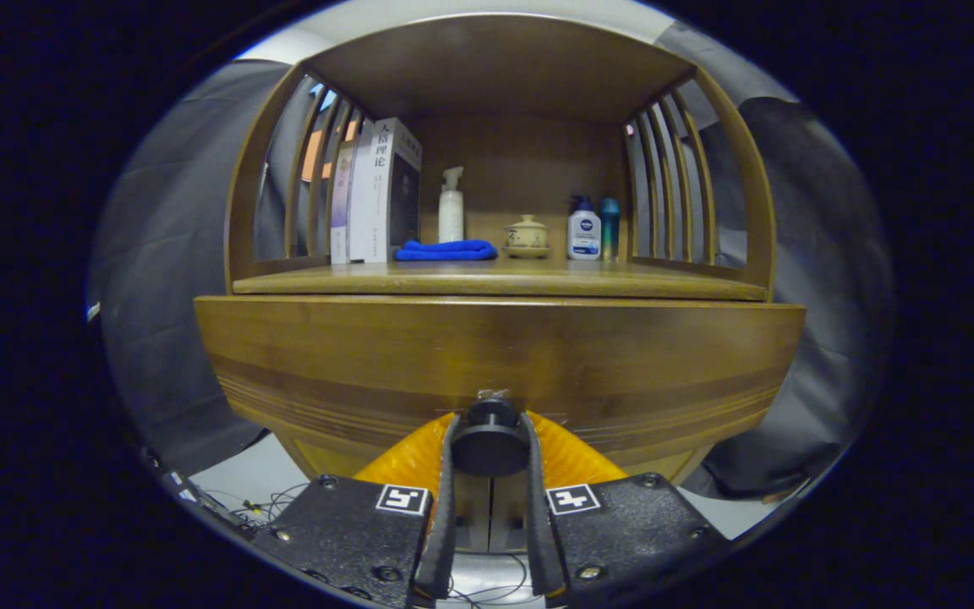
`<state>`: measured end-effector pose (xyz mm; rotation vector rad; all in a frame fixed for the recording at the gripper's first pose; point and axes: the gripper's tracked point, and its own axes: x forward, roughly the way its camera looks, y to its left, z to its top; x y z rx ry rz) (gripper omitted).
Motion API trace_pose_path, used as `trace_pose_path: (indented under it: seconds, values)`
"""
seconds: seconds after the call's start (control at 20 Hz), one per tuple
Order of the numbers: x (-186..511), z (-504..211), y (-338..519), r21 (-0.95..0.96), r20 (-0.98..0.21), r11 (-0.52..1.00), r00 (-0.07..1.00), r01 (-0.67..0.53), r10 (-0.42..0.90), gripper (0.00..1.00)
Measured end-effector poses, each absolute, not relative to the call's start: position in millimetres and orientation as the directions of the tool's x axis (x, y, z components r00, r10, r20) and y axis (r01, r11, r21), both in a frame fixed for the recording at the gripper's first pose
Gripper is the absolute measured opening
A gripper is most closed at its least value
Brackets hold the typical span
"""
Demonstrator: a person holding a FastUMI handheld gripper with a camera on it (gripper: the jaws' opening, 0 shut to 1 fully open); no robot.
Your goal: Pull open the drawer, take out the items inside it, and place them on the countertop above the cabinet.
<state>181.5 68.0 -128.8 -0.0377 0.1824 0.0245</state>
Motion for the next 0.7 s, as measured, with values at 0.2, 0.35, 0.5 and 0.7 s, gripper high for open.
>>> trace_pose_path:
  seconds: [0.2,0.35,0.5,0.7]
  values:
    - [162,-132,69,-0.038,-0.184,0.999,0.982,-0.038,0.03,0.38]
    - [146,-132,70,-0.028,-0.186,0.999,0.982,-0.045,0.039,0.38]
    - [132,-134,70,-0.024,-0.187,0.998,0.981,-0.053,0.048,0.38]
    - [115,-135,70,-0.013,-0.19,0.998,0.98,-0.061,0.058,0.38]
